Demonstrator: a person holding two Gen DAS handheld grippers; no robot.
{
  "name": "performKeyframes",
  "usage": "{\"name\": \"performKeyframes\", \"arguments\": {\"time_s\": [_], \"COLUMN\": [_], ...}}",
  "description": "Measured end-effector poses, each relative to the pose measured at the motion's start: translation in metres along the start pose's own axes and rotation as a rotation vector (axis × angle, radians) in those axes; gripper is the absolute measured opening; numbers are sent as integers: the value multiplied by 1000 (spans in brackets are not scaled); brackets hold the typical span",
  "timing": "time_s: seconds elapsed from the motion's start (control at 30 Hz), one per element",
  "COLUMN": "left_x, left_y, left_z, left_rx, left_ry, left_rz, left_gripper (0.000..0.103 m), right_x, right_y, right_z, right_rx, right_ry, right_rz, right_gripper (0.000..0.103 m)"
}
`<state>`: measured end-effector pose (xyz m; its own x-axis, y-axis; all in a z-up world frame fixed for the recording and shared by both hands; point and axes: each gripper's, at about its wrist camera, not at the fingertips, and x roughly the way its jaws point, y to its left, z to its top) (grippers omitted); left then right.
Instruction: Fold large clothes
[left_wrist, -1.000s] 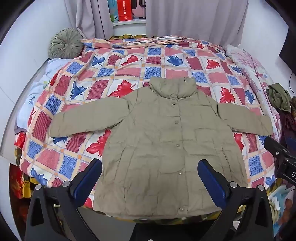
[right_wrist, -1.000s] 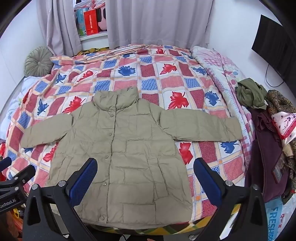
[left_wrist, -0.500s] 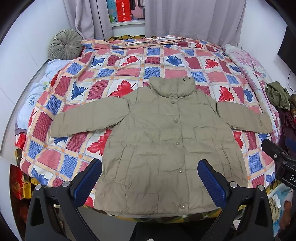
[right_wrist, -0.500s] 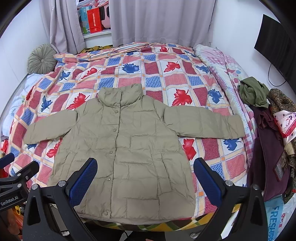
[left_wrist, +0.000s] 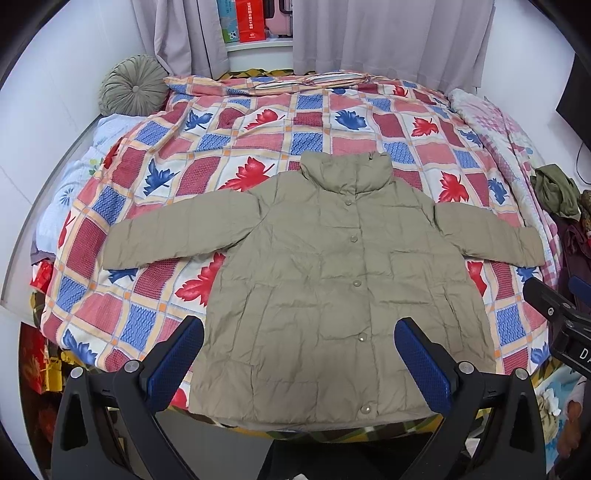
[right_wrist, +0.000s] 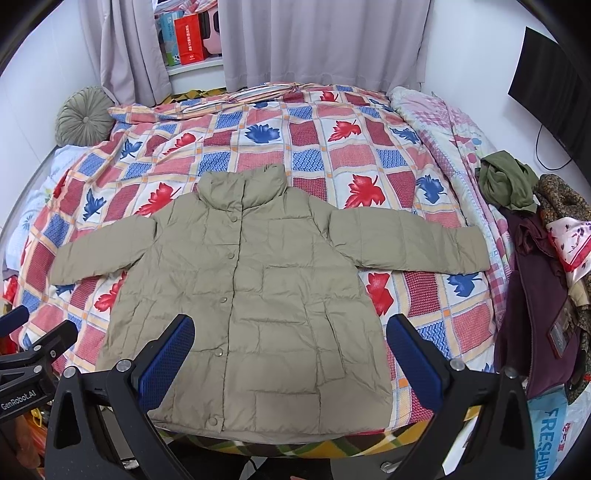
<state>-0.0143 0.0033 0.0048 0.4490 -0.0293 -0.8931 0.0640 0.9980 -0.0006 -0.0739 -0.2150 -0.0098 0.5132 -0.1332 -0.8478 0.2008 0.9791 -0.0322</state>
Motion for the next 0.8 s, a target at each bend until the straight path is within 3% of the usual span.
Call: {"name": "performKeyframes", "arguments": {"time_s": [0.8], "left_x": [0], "left_y": [0], "left_z": [0], "left_rx": [-1], "left_ry": [2], "left_rz": [0], "left_gripper": [103], "right_x": [2], "right_y": [-1], "right_z": [2], "right_rx": [5], "right_ry": [4], "right_rz": [0], "right_gripper": [103]}}
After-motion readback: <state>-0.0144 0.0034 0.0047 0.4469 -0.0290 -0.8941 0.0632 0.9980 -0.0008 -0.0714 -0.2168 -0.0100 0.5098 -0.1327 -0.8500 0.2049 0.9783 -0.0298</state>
